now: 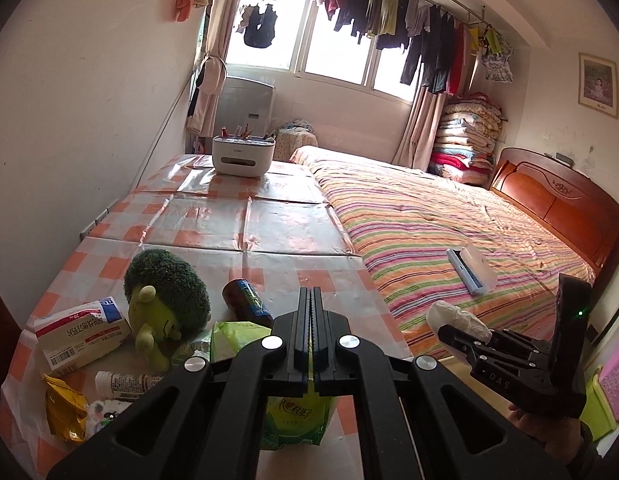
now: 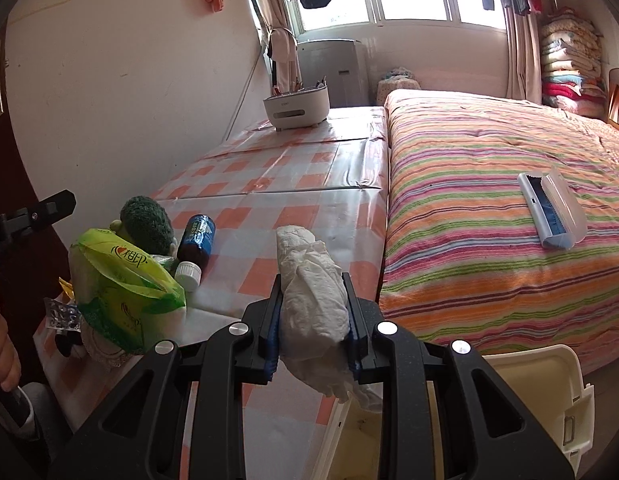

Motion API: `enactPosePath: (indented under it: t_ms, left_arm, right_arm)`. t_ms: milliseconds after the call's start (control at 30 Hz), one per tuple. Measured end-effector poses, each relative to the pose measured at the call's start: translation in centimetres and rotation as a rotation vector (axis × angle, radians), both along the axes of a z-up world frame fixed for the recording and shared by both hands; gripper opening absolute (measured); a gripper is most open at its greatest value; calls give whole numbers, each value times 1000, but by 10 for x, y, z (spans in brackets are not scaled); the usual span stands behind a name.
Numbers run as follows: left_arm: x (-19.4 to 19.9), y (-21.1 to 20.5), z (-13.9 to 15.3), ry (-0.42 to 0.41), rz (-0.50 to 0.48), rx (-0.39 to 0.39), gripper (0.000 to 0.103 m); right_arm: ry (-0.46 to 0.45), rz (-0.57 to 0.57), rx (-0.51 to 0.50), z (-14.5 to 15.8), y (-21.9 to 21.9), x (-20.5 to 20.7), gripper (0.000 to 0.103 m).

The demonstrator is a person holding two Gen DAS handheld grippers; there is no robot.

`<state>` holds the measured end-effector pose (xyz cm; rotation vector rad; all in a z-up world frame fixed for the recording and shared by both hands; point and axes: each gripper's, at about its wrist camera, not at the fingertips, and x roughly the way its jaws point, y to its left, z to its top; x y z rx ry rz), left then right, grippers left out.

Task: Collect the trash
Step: 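Carry the tissue and the green bag in both grippers toward the white bin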

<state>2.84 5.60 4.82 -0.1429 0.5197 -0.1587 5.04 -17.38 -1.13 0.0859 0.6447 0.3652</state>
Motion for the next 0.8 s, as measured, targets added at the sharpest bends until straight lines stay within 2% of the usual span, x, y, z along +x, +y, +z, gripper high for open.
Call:
enactPosePath:
  t_ms: [133,300,367,400,433,467,533,567,733,800]
  left_arm:
    - [6,-2,-9,94,-59,6,1]
    - [3,-9,-21,135,-87,52,3]
    - [4,-13,-29,172,-106,47,12]
    - [6,-15,-33,193,-108,42,37]
    - [6,-16,-36,203,-102,37,76]
    - [4,-16,-38,182,-86,20,84]
    - [-3,-14,-40,124,-44,-9,85]
    - [-3,-15,-41,121,-33,-1,85]
    - [17,-23,-65,274,-31,22,88]
    - [24,-32,-76,315,-43,66,88]
  right_arm:
    - [-5,-2,9,2,-2,-3,25]
    - [-4,2,17,2,-3,-3,27]
    - [-5,4,20,3,-3,-3,27]
    - [-6,6,21,3,-2,-3,27]
    - [-5,9,22,3,-2,-3,27]
    - [-4,10,23,3,-2,-3,27]
    - [-3,8,26,3,-3,-3,27]
    - [-2,7,27,2,-4,-3,27]
    - [8,1,42,1,-8,-2,27]
    - [10,1,45,0,-8,-2,27]
